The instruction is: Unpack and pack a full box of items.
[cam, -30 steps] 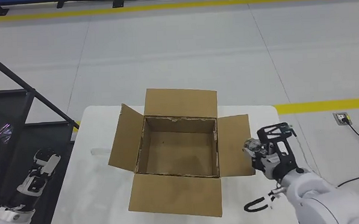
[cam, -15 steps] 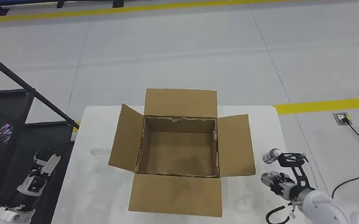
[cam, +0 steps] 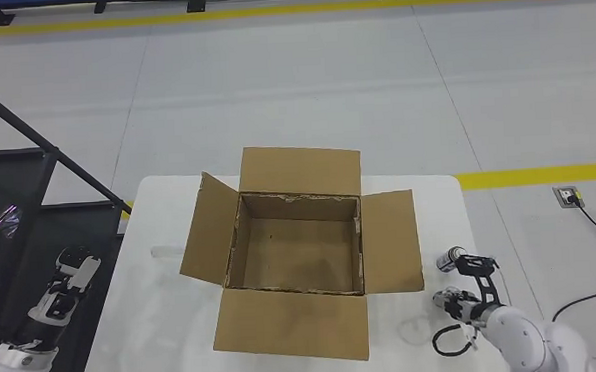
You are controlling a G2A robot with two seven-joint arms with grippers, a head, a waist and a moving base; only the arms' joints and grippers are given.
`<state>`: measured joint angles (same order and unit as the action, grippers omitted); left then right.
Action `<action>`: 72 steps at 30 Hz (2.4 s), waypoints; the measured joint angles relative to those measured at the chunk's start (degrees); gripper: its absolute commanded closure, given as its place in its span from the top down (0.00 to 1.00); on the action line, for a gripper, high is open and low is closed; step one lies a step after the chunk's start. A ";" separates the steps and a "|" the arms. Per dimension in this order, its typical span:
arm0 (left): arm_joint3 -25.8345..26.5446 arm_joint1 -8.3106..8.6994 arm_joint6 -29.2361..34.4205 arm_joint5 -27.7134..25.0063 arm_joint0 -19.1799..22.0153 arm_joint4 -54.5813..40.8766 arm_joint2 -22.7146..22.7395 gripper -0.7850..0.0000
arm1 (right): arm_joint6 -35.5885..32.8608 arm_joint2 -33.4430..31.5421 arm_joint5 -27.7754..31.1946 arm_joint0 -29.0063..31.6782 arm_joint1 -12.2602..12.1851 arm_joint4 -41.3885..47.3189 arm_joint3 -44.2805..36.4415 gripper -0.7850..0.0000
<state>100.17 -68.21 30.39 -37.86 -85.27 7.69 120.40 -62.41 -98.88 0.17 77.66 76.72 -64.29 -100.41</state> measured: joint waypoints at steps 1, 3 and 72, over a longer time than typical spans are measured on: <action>0.00 0.00 0.00 0.00 0.00 0.00 0.00 1.00 | 0.10 0.01 0.02 -0.16 -0.08 0.15 0.27 1.00; 0.00 0.00 0.00 0.00 0.00 0.00 0.00 1.00 | 0.20 0.05 0.07 -0.32 -0.20 0.38 0.42 1.00; 0.00 0.00 0.00 0.00 0.00 0.00 0.00 1.00 | -6.26 19.76 2.23 -32.00 -4.86 24.50 9.15 1.00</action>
<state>100.17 -68.21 30.39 -37.86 -85.27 7.69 120.40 -68.67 -79.11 2.40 45.66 71.86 -39.79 -91.25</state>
